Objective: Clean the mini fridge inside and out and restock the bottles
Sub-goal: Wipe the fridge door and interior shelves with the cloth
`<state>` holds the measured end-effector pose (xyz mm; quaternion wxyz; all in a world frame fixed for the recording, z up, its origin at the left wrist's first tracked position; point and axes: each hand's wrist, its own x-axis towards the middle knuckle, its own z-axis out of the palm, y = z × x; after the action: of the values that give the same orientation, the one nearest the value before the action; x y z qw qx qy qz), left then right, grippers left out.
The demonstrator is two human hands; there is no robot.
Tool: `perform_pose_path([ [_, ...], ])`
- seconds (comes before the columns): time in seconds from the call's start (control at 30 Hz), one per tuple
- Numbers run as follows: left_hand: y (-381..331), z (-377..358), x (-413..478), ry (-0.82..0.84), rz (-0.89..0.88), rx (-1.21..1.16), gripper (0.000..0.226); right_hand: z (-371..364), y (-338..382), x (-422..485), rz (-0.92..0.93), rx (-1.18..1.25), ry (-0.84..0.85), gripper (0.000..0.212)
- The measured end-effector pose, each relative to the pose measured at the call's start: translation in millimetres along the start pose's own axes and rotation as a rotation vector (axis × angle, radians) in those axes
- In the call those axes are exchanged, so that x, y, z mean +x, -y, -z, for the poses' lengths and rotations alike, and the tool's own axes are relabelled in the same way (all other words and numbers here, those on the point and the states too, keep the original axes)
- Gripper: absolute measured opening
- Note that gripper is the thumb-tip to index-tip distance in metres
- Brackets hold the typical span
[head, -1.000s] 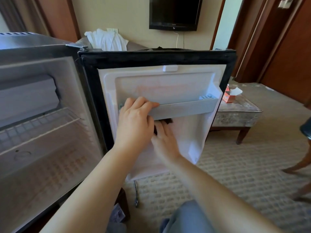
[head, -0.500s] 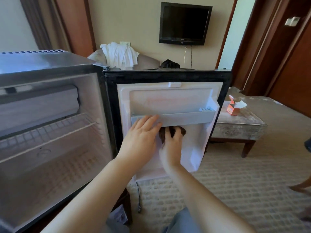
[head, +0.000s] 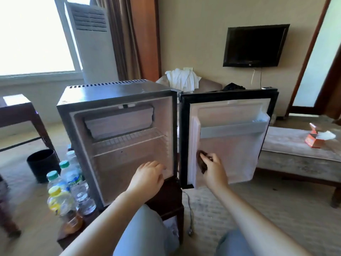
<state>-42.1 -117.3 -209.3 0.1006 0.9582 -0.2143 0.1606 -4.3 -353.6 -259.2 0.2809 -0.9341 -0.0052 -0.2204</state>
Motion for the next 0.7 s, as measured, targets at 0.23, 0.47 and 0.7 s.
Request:
perform_pose_path([
  [0.23,-12.2,46.7,-24.2,-0.104,0.038,-0.017,0.035,45.6,55.0,-23.6,0.185,0.091,-0.041,0.057],
  [0.47,10.7,95.6,-35.6,-0.144,0.164,0.011,0.039,69.2,107.3,-10.0,0.249,0.134,-0.06,0.056],
  [0.7,53.7,135.3,-16.0,-0.224,0.246,0.056,0.032,58.0,126.4,19.6,0.267,0.157,-0.067,0.06],
])
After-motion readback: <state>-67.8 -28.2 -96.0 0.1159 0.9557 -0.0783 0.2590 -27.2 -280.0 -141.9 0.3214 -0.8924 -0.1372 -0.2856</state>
